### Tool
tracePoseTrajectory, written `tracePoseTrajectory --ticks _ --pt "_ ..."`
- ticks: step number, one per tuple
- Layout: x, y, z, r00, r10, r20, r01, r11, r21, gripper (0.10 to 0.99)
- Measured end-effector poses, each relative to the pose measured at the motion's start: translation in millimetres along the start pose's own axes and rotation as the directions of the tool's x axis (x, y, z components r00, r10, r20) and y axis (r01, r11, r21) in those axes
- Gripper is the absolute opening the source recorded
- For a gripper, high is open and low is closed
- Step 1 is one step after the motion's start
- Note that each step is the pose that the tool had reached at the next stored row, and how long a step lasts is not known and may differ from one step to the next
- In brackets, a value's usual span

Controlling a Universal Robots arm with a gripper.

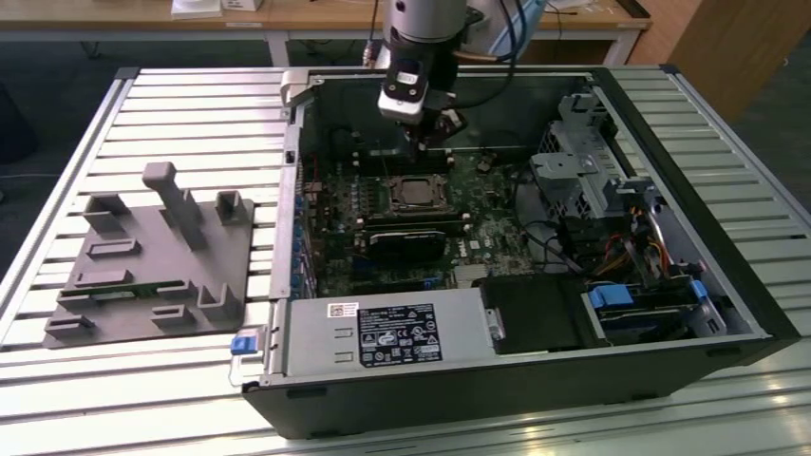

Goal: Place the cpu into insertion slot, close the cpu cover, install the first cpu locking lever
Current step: 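Close the cpu cover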

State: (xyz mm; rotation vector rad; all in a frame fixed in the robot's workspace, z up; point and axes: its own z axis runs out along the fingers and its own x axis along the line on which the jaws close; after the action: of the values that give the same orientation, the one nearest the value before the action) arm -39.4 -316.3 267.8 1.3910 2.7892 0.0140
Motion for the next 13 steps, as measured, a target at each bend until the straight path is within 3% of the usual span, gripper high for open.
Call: tracePoseTrajectory --ticks 6,9,13 --pt "0.0 0.0 0.0 0.9942 -0.107 -0.0020 0.107 0.9942 -0.002 0.106" --pt "0.0 0.0 0.0 0.9868 -0.162 -0.0029 0.162 0.9868 -0.003 0.106" --pt "0.0 0.0 0.1 0.9726 -0.233 -0.0040 0.233 0.9726 -0.005 0.106"
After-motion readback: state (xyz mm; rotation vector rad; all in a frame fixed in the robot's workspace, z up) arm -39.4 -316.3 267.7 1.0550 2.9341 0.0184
